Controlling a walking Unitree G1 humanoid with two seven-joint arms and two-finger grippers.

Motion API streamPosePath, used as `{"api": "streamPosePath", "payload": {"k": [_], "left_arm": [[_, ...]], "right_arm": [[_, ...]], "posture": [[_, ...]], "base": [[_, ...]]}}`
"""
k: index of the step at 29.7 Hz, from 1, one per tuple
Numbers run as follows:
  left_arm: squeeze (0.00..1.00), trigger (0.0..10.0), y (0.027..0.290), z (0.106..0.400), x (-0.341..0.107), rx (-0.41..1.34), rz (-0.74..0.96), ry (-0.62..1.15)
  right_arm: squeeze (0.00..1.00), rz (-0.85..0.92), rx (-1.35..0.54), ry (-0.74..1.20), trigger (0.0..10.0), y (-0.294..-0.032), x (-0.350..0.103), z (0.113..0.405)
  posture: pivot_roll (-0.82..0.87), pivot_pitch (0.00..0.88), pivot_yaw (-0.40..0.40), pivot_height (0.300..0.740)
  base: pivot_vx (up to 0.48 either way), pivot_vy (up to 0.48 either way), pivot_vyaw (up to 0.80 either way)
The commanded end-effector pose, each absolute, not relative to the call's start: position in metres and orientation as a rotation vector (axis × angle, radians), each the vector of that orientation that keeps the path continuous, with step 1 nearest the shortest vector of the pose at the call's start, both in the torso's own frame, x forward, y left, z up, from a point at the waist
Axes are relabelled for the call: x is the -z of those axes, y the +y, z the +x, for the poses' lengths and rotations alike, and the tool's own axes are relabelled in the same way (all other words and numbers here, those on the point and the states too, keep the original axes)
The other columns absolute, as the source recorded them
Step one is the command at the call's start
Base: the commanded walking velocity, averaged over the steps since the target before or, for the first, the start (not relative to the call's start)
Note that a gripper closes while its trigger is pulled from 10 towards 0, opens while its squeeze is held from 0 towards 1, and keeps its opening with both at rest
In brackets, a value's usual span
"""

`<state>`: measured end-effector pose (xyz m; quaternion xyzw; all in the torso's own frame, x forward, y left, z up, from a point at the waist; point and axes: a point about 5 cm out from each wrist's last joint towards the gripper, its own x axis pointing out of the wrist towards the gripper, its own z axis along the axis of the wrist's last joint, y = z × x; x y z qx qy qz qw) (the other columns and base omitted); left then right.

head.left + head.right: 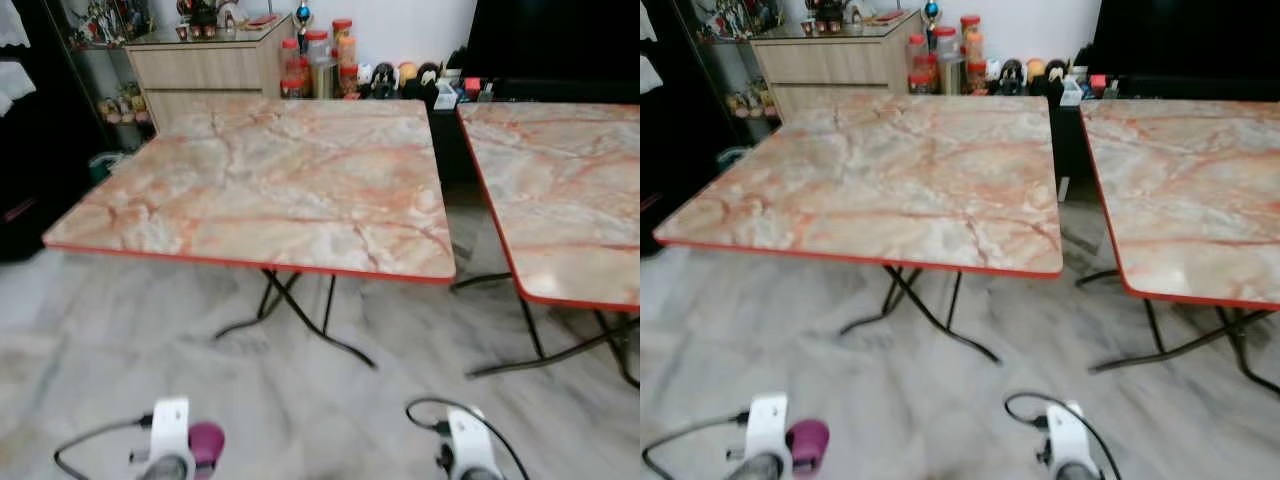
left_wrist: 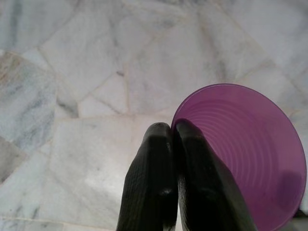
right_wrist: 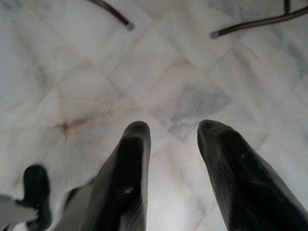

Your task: Setting the table

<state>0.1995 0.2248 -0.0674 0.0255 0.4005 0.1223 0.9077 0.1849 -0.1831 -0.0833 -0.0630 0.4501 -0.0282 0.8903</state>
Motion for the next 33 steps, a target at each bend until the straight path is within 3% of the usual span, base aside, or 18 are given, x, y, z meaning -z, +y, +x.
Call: {"api": "streamPosePath", "payload": {"k": [1,33], "left_arm": [[0.0,10.0,0.2238,0.2053,0.0642,-0.246,0.054,0.807],[0.0,10.0,0.2163,0.2056,0.0655,-0.226,0.04,0.804]], "right_arm": [[0.0,-0.138,0.07,0.923,10.0,-0.1893,0.0811,0.1878],[0.0,-0.116,0.101,0.93,10.0,-0.1918,0.0829,0.1831]], "posture": [[-0.08,0.0,0.028,0.728],[-0.08,0.0,0.021,0.728]], "base": [[0.0,-0.326,0.0],[0.0,-0.327,0.0]]}}
